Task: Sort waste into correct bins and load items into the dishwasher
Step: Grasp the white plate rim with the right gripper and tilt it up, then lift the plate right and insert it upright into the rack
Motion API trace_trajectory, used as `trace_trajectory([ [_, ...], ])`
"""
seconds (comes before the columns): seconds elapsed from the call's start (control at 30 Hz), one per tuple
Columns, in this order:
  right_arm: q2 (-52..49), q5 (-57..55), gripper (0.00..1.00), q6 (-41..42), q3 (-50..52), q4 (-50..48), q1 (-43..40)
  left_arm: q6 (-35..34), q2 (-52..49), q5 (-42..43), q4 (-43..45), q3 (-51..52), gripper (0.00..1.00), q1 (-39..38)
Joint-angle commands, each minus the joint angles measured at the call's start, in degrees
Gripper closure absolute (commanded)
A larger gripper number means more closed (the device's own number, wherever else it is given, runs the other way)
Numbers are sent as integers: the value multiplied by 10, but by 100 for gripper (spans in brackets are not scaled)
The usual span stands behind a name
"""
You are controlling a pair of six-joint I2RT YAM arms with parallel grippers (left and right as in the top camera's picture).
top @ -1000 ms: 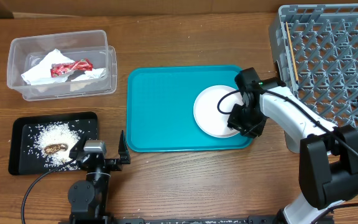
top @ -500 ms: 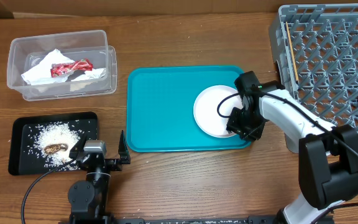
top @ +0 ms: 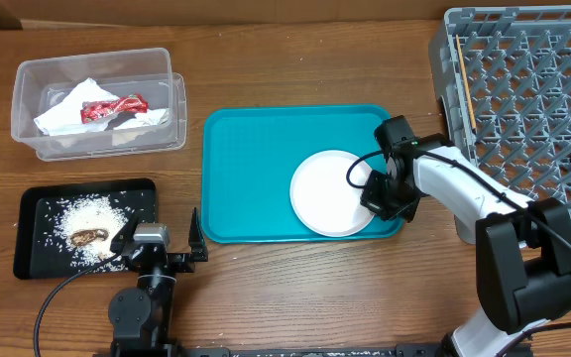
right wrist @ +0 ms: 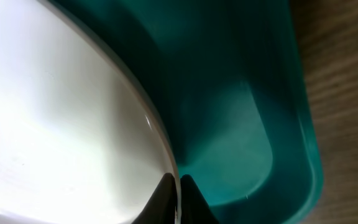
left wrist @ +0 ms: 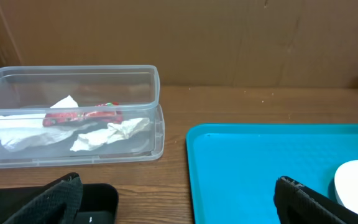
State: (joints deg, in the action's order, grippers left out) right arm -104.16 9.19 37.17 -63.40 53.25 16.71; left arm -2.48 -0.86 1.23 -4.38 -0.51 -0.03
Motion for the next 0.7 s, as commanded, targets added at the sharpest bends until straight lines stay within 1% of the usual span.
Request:
trace_trajectory([
  [0.0, 0, -5, 96, -15, -51, 41, -7, 12, 6, -2, -1, 2, 0, -4],
  [0.1, 1, -8, 96, -48, -119, 93, -23, 12, 6, -2, -1, 2, 0, -4],
  [0.13, 1, -14, 96, -66, -171, 131, -36, 12, 6, -2, -1, 2, 0, -4],
  [0.2, 1, -26, 96, -80, -232, 168, -50, 12, 6, -2, -1, 2, 0, -4],
  [0.27, 1, -51, 96, -92, -301, 205, -68, 12, 6, -2, -1, 2, 0, -4],
  [0.37, 1, -122, 96, -98, -409, 251, -96, 12, 6, -2, -1, 2, 0, -4],
  [0.43, 1, -181, 96, -109, -471, 258, -111, 12, 6, -2, -1, 2, 0, -4],
  [0.53, 1, -278, 96, -109, -533, 244, -130, 12, 6, -2, -1, 2, 0, -4],
  [0.67, 1, -390, 96, -109, -552, 192, -151, 12, 6, -2, -1, 2, 0, -4],
])
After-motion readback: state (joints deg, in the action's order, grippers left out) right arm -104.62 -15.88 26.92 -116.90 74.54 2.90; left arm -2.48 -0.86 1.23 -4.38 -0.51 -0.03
